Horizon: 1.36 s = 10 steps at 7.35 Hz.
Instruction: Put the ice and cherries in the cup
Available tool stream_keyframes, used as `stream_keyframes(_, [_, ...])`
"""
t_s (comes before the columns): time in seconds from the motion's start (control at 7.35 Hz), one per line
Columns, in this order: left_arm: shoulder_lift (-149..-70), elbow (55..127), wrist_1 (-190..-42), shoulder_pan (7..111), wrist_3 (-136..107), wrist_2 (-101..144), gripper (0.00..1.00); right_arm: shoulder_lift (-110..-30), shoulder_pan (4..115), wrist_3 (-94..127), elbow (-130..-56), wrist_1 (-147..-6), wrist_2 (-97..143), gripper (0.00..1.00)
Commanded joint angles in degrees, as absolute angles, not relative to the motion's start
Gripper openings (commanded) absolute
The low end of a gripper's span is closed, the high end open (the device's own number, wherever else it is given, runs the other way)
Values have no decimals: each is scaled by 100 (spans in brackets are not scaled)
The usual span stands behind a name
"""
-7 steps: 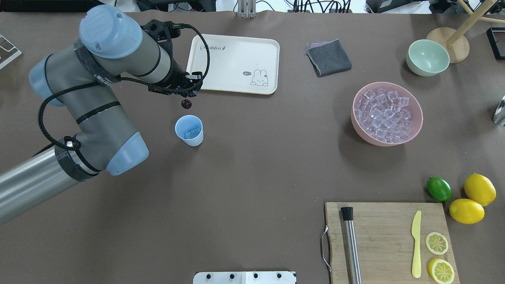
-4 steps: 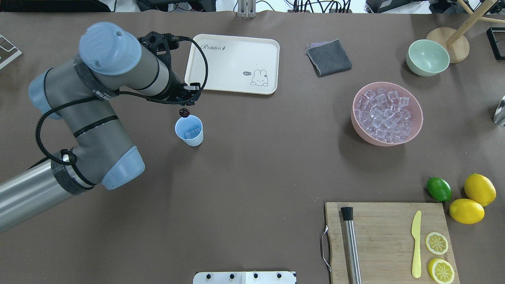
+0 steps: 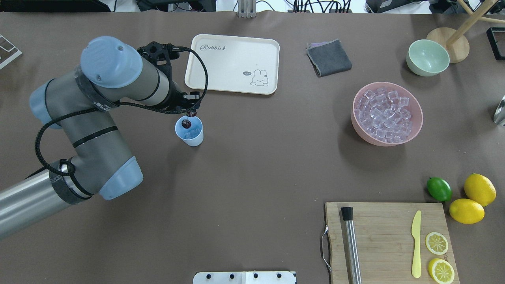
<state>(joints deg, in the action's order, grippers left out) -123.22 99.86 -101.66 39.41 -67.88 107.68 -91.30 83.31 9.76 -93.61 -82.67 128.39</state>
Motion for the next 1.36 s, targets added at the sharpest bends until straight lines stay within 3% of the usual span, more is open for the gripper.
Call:
stream_keyframes(0.0, [-12313, 9993, -10160, 3937, -6785, 10767, 97, -9123, 8332, 976, -9352, -8271, 12814, 100])
stream_keyframes(0.41, [-11753, 10379, -10116, 4382, -6263, 11019, 97, -8992, 8332, 976, -9343, -8498, 12814, 100])
stream_keyframes(0.82, [-10849, 10301, -10090, 6084, -4236, 12502, 97, -8982, 8332, 976, -9343, -8517, 12814, 100])
stream_keyframes(1.22, [-10644, 9110, -9818, 7854, -1695, 13588, 97, -8843, 8332, 976, -9334, -8735, 12814, 100])
